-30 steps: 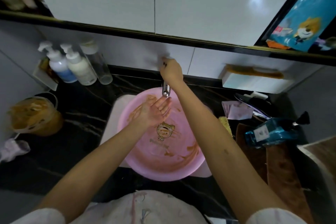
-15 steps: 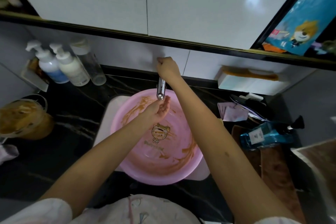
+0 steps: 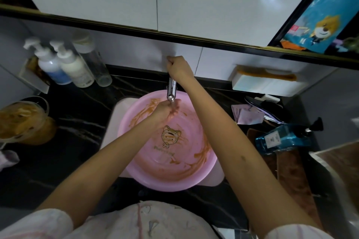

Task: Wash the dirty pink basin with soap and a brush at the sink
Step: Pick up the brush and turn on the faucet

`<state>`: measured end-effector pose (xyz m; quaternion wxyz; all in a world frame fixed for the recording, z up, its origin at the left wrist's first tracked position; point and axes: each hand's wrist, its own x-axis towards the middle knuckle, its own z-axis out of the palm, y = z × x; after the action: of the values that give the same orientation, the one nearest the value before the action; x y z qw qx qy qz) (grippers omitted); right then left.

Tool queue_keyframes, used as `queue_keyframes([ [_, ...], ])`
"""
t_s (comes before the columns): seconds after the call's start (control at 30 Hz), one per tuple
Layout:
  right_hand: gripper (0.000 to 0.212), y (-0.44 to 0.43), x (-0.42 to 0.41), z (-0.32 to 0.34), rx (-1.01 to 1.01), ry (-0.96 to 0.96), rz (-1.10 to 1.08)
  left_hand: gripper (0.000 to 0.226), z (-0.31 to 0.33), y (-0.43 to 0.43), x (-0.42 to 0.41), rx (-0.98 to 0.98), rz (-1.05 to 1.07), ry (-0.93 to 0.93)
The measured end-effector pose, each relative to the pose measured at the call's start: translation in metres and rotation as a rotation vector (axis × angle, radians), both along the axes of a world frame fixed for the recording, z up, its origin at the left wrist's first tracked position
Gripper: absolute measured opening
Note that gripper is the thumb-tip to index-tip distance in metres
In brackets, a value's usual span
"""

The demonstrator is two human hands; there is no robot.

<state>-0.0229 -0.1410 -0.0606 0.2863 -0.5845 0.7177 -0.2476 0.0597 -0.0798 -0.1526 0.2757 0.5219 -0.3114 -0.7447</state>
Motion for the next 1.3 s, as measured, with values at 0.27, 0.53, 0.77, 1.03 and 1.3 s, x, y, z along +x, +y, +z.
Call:
queue_keyframes([
  [0.27,0.033,0.004,0.001,-0.01,-0.037,0.013,0.018,0.026,-0.002,0.013,0.033,-0.441,-0.062,-0.504],
  [0.53,0.059,0.061,0.011,-0.031,-0.231,0.113,-0.123,0.037,-0.015,0.038,0.1,-0.647,-0.246,-0.771],
  [0.77,0.031,0.185,-0.022,-0.104,-0.152,-0.095,-0.297,0.051,-0.007,0.07,0.132,-0.598,-0.087,-1.046],
  [1.03,0.053,0.281,-0.086,-0.123,-0.065,0.402,-0.564,0.042,-0.004,0.083,0.139,-0.576,0.076,-0.797],
  [1.3,0.04,0.278,-0.114,-0.126,0.252,0.27,-0.565,0.039,0.008,0.084,0.133,-0.686,0.132,-0.649],
])
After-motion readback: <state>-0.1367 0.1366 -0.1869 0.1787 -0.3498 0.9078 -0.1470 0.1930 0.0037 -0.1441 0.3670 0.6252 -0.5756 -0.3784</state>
